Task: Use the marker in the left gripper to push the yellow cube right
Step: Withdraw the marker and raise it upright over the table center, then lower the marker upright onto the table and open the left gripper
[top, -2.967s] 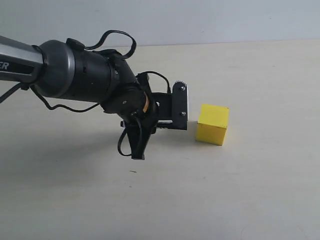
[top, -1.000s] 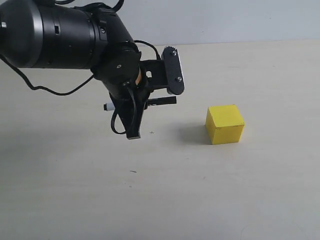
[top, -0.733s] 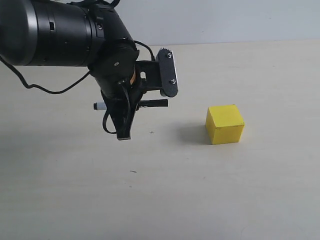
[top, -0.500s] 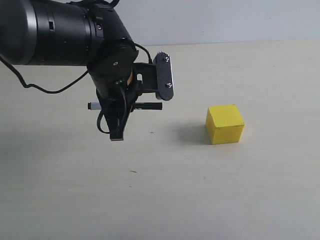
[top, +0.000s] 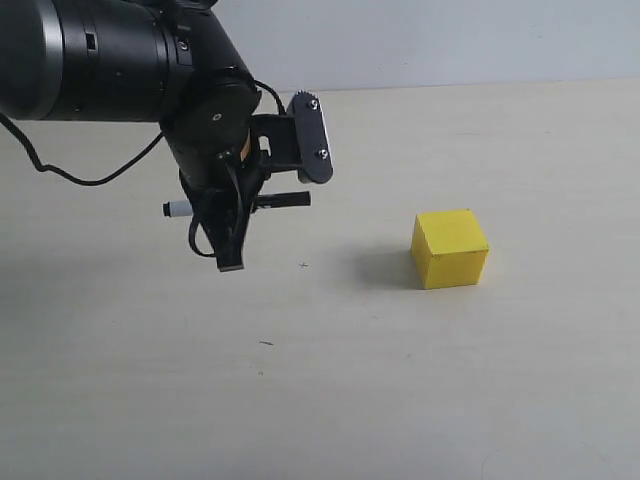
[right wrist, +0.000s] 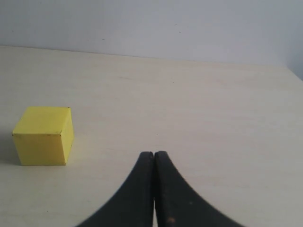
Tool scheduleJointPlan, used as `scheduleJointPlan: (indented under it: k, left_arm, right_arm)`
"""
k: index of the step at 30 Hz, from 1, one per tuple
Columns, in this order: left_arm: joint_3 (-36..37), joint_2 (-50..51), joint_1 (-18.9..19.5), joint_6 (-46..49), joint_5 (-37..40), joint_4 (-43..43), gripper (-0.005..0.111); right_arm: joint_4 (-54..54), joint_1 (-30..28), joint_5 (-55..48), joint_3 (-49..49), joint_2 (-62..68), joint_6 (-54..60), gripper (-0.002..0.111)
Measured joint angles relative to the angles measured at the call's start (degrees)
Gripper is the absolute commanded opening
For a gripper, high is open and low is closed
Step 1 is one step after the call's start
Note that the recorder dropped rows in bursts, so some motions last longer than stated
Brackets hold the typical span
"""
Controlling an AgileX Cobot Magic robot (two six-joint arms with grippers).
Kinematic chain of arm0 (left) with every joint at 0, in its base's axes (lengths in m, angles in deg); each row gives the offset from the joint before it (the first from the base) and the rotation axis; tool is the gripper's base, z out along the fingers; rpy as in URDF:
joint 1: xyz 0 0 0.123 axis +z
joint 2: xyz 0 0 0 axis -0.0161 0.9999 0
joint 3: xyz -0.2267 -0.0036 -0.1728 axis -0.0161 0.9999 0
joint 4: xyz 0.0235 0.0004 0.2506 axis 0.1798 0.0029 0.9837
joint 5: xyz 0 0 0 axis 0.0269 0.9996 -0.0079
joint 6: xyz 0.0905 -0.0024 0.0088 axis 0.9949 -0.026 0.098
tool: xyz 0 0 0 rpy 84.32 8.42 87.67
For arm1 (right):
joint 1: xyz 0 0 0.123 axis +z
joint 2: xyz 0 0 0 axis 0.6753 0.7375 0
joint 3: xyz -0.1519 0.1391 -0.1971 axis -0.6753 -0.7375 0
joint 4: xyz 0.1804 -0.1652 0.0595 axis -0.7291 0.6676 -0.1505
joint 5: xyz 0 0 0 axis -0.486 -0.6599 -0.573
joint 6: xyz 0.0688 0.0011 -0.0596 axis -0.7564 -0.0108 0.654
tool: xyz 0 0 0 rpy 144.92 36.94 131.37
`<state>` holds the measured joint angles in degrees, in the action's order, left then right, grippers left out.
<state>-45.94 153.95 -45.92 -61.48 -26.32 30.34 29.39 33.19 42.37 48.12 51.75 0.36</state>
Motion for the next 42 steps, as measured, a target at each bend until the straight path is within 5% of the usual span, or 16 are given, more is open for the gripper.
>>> scheduleJointPlan:
  k: [8,16,30,42]
  left_arm:
    - [0.0,0.0,1.5,-12.3,-3.2,-2.6,0.000]
    - [0.0,0.0,1.5,-21.8,-6.6,-16.0,0.000]
    - [0.0,0.0,1.5,-63.4,-8.2,-19.7,0.000]
    - [0.0,0.0,3.1,-68.5,-7.4,-22.7,0.000]
  right_arm:
    - [0.0,0.0,0.0,0.0,0.0,0.0,0.000]
    - [0.0,0.0,0.0,0.0,0.0,0.0,0.000]
    - [0.0,0.0,0.0,0.0,0.0,0.0,0.000]
    - [0.0,0.0,0.0,0.0,0.0,0.0,0.000]
